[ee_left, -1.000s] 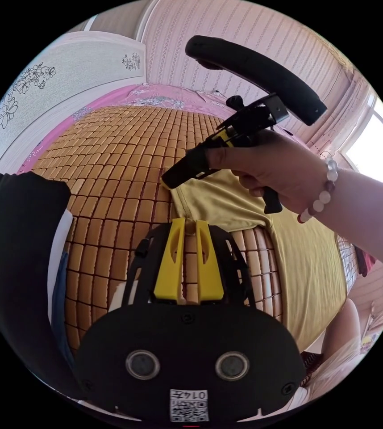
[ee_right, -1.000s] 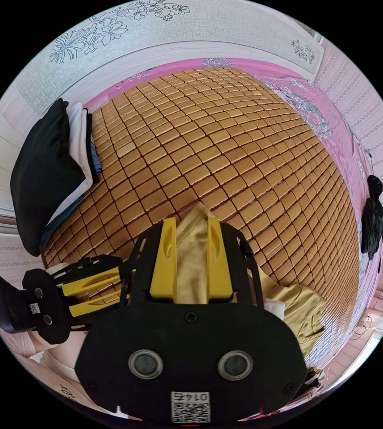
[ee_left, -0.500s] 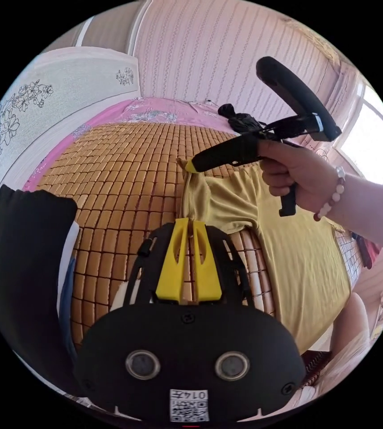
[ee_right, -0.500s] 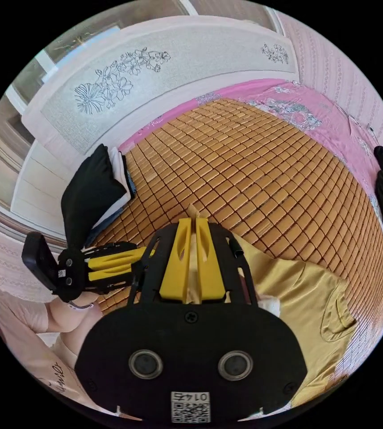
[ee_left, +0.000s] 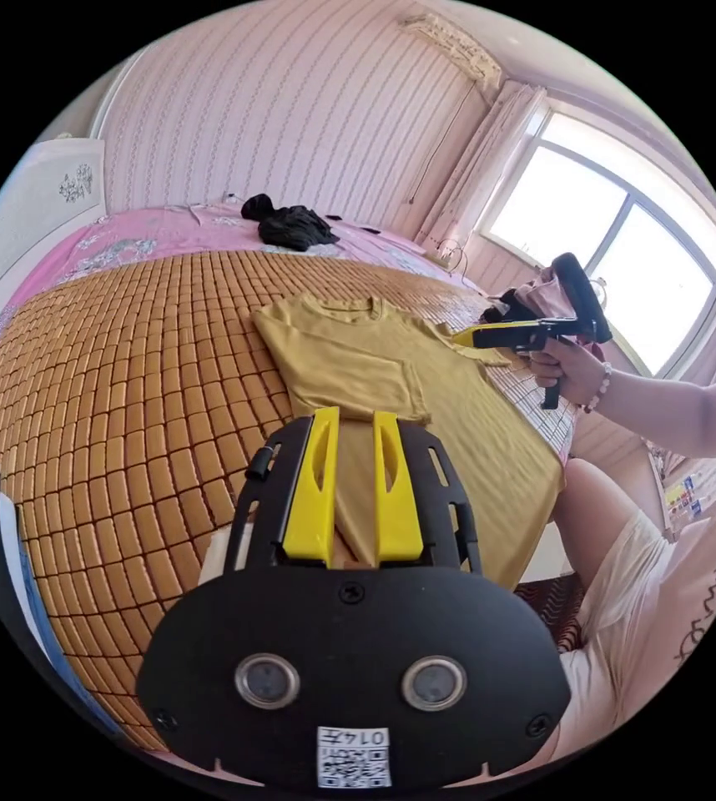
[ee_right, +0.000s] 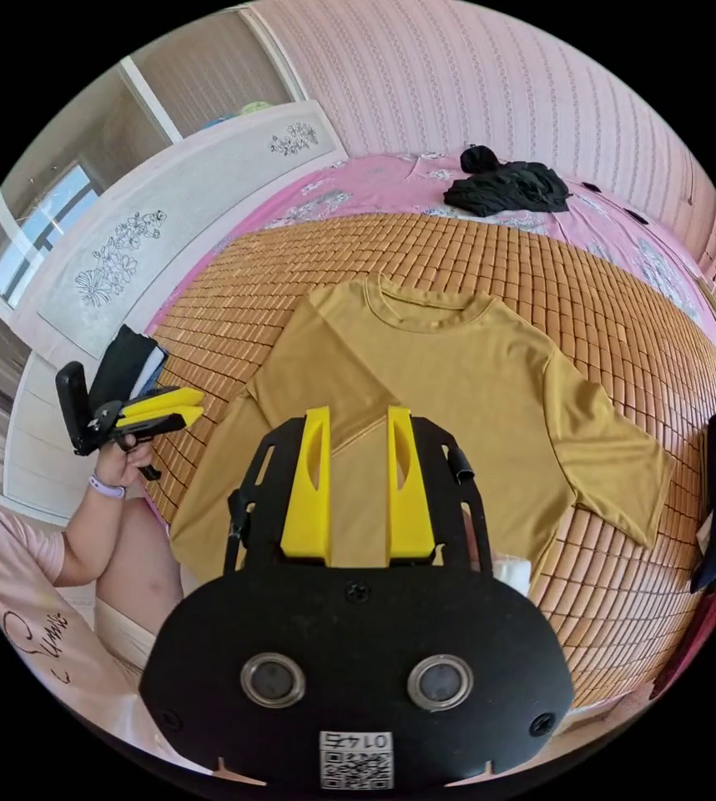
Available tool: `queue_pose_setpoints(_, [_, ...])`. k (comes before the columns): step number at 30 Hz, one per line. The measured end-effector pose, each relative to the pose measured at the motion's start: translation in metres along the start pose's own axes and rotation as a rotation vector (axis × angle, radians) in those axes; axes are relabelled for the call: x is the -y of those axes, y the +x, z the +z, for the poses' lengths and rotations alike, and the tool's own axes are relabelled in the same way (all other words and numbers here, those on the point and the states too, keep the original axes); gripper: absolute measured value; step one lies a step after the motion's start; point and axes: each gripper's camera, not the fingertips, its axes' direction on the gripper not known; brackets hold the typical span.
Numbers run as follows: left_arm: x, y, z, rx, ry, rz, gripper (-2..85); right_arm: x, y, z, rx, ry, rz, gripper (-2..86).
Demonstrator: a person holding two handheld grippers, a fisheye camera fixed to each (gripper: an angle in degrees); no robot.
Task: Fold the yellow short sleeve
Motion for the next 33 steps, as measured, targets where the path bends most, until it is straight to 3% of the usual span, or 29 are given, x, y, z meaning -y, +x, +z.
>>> queue_pose_setpoints(11, [0.049, 0.014, 0.042, 0.19, -0.165, 0.059, 6.5, 0.122, -0.057, 0.057, 0.026, -0.068, -0.314, 9.2])
queue_pose_setpoints(18, [0.075, 0.024, 0.056, 0.204, -0.193, 0.062, 4.5, 0.176, -0.072, 0.098, -0.068, -0.194, -0.331, 3.7])
queue_pose_setpoints(26, [0.091, 0.023, 0.049, 0.138, -0.186, -0.043, 5.0, 0.19, -0.023, 0.039, 0.023, -0.181, -0.228, 6.1])
queue_pose_setpoints(33, [0.091, 0.054, 0.016, 0.173, -0.165, -0.041, 6.3, 0.085, 0.072, -0.108, 0.027, 0.099, -0.112, 5.7])
